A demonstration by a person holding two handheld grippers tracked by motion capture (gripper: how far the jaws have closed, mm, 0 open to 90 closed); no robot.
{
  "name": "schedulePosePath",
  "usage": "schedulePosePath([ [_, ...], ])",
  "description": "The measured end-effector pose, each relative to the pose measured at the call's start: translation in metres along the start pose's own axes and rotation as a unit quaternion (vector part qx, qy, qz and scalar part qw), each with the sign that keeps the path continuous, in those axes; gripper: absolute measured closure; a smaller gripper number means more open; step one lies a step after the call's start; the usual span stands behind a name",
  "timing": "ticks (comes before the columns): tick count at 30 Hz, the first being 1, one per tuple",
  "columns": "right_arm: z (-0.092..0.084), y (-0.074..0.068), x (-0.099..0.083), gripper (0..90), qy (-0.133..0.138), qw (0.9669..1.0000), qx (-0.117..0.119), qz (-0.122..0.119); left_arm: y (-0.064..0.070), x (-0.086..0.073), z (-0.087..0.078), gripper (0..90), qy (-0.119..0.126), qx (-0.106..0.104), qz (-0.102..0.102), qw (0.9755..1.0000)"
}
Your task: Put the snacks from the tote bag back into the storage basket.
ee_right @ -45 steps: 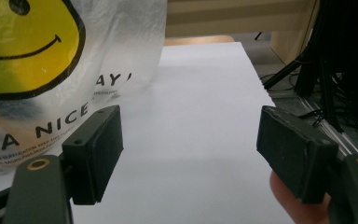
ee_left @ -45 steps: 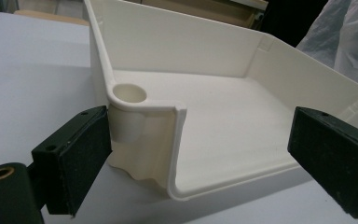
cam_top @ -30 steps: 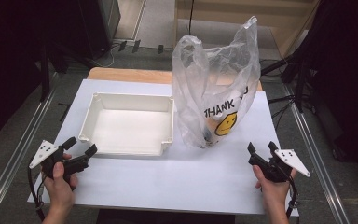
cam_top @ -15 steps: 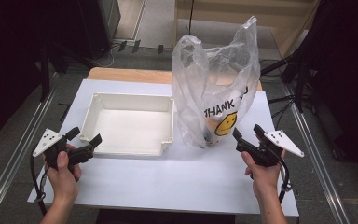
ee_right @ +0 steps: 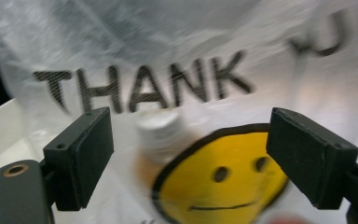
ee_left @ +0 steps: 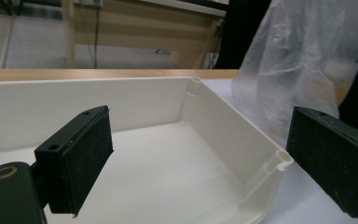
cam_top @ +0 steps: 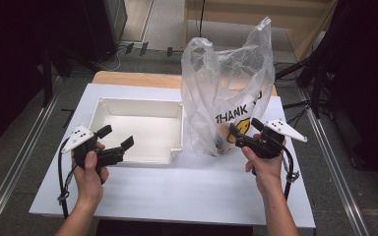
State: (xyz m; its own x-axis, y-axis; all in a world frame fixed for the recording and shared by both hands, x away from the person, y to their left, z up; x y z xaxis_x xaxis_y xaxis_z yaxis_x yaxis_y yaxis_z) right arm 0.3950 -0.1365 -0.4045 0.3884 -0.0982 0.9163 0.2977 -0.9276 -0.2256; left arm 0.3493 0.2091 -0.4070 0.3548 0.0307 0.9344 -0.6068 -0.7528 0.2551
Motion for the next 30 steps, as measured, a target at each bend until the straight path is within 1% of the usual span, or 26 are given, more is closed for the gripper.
schedulePosePath([
  [1, 0.004, -0.001, 0.000, 15.7, -0.009, 1.0000, 0.003, -0.001, 0.003, 0.000, 0.004, 7.2, -0.002, -0.004, 0.001, 1.0000],
  [2, 0.007, 0.001, 0.002, 15.7, -0.010, 1.0000, -0.001, 0.001, 0.005, 0.001, 0.006, 7.2, -0.004, -0.008, 0.001, 1.0000],
  [3, 0.009, 0.002, 0.004, 15.7, -0.007, 0.9999, -0.005, 0.007, 0.008, 0.001, 0.009, 7.2, -0.006, -0.012, 0.001, 0.9999],
  [4, 0.010, 0.004, 0.008, 15.7, -0.004, 0.9998, -0.009, 0.019, 0.011, 0.002, 0.013, 7.2, -0.007, -0.016, 0.005, 0.9998],
  [5, 0.011, 0.005, 0.014, 15.6, 0.002, 0.9997, -0.005, 0.024, 0.013, 0.002, 0.015, 7.2, -0.008, -0.018, 0.008, 0.9998],
  [6, 0.012, 0.004, 0.017, 15.4, 0.004, 0.9997, -0.007, 0.024, 0.015, 0.001, 0.017, 7.2, -0.009, -0.020, 0.010, 0.9997],
  [8, 0.015, 0.002, 0.024, 14.7, 0.010, 0.9998, -0.015, 0.011, 0.018, -0.001, 0.023, 7.2, -0.014, -0.024, 0.009, 0.9996],
  [9, 0.018, 0.000, 0.025, 14.7, 0.007, 0.9998, -0.017, 0.003, 0.020, -0.003, 0.025, 7.2, -0.016, -0.027, 0.006, 0.9995],
  [10, 0.022, -0.003, 0.024, 15.3, -0.001, 0.9998, -0.018, 0.003, 0.021, -0.004, 0.028, 7.2, -0.017, -0.030, 0.004, 0.9994],
  [11, 0.025, -0.006, 0.022, 16.3, -0.007, 0.9999, -0.012, 0.001, 0.023, -0.004, 0.029, 7.2, -0.019, -0.033, 0.003, 0.9993],
  [12, 0.028, -0.010, 0.020, 19.9, -0.011, 0.9999, -0.005, -0.005, 0.026, -0.005, 0.031, 7.2, -0.020, -0.037, 0.005, 0.9991],
  [13, 0.030, -0.014, 0.017, 28.4, -0.012, 0.9998, -0.005, -0.018, 0.029, -0.005, 0.033, 7.2, -0.022, -0.039, 0.008, 0.9990],
  [14, 0.031, -0.016, 0.017, 39.8, -0.003, 0.9996, -0.006, -0.027, 0.031, -0.005, 0.034, 7.2, -0.024, -0.043, 0.010, 0.9987],
  [15, 0.029, -0.018, 0.017, 46.6, 0.006, 0.9994, -0.003, -0.033, 0.034, -0.004, 0.035, 7.3, -0.025, -0.047, 0.010, 0.9985],
  [16, 0.029, -0.019, 0.017, 53.0, 0.013, 0.9993, -0.004, -0.034, 0.036, -0.004, 0.036, 7.4, -0.028, -0.050, 0.013, 0.9983],
  [17, 0.028, -0.019, 0.018, 62.4, 0.021, 0.9990, -0.011, -0.037, 0.038, -0.004, 0.038, 8.6, -0.030, -0.052, 0.015, 0.9981],
  [19, 0.025, -0.018, 0.020, 77.6, 0.036, 0.9985, -0.020, -0.037, 0.043, -0.003, 0.041, 15.6, -0.034, -0.054, 0.021, 0.9978],
  [20, 0.023, -0.018, 0.021, 85.2, 0.042, 0.9983, -0.020, -0.034, 0.045, -0.002, 0.043, 14.3, -0.037, -0.059, 0.024, 0.9973],
  [21, 0.021, -0.018, 0.021, 90.0, 0.046, 0.9982, -0.018, -0.034, 0.047, -0.002, 0.044, 14.2, -0.039, -0.063, 0.026, 0.9969],
  [23, 0.017, -0.020, 0.019, 90.0, 0.047, 0.9983, -0.007, -0.034, 0.052, 0.000, 0.048, 14.2, -0.036, -0.069, 0.024, 0.9967],
  [24, 0.015, -0.021, 0.018, 90.0, 0.047, 0.9984, 0.002, -0.030, 0.054, 0.002, 0.049, 14.2, -0.036, -0.072, 0.023, 0.9965],
  [27, 0.007, -0.024, 0.011, 90.0, 0.050, 0.9981, 0.017, -0.031, 0.062, 0.007, 0.056, 14.2, -0.035, -0.078, 0.027, 0.9960],
  [30, 0.000, -0.027, 0.007, 90.0, 0.053, 0.9977, 0.030, -0.030, 0.070, 0.019, 0.064, 14.1, -0.031, -0.082, 0.033, 0.9956],
])
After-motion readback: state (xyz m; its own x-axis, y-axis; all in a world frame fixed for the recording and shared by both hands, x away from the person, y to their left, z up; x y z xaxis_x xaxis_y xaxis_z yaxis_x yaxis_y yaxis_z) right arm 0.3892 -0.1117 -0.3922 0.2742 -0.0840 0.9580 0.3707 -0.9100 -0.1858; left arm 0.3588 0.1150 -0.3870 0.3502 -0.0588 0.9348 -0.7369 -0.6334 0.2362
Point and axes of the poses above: each handheld gripper's, and its own axes: z roughly forward along the jaws, x roughly out of its top, y roughly to its right, the point moved 9 cm from there along z, roughly forward along the jaws, and after that the axes turned 8 degrees about -x, right-handed, at the moved point
